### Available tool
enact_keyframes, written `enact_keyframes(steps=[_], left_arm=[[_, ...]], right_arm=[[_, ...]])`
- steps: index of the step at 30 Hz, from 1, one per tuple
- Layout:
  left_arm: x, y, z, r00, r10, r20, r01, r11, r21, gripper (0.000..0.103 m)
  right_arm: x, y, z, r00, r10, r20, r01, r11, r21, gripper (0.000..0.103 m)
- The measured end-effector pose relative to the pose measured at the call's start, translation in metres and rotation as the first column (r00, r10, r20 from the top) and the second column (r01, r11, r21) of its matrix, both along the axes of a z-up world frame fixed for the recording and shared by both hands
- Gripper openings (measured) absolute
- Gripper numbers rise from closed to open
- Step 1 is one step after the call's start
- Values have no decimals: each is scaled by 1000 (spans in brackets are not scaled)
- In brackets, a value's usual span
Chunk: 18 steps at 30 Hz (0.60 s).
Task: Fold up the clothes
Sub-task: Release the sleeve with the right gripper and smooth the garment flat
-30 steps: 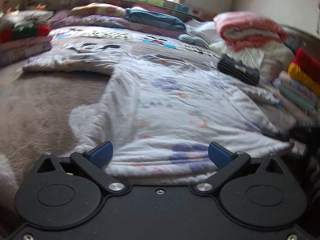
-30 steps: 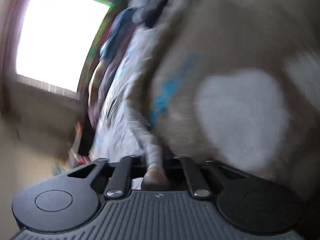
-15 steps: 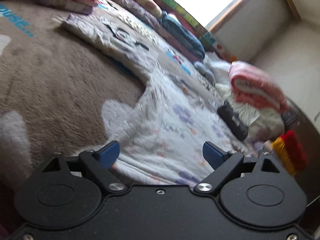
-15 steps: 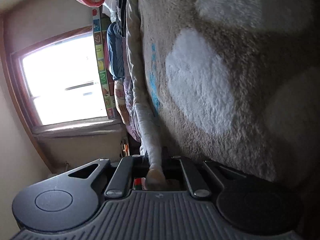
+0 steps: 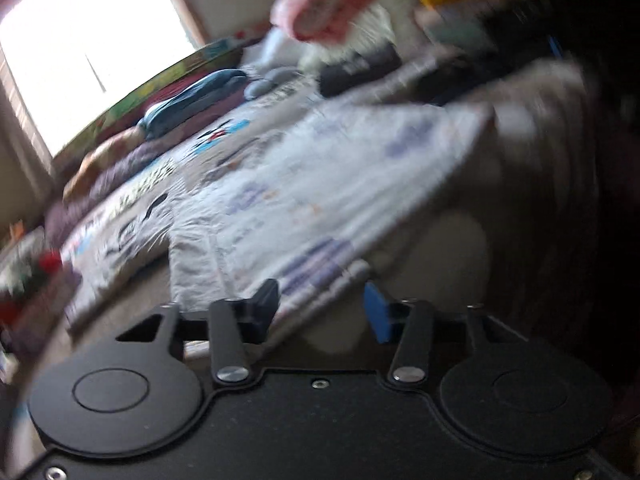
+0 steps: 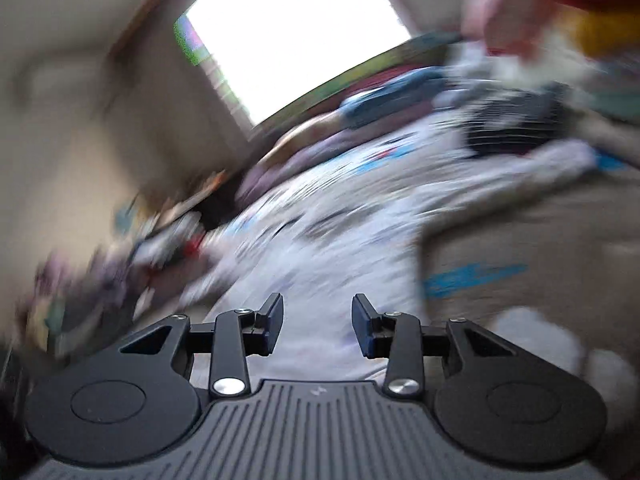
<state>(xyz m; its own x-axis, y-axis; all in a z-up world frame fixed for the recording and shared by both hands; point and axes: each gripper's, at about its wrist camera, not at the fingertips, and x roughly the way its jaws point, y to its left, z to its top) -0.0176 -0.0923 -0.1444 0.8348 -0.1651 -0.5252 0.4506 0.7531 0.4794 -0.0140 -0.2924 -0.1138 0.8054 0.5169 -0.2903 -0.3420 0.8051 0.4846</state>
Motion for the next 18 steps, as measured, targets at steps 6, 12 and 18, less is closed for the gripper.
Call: enact_keyframes(steps=[6,12,18], left_arm=[[14,-5,-11,999,-32,41,28,995,98,44],[41,19,15,996,81,-23,-84,980,-178,14],[49,32,22,988,126,-88,-148,935,-321,14]], right_arm=[[-7,54,9,976,216,-16,-213,946,-245,39],[-26,92,2,955,294,-32,-279,862,-423,39],[-34,126,-8,949,312,44,-208,723,-659,40]])
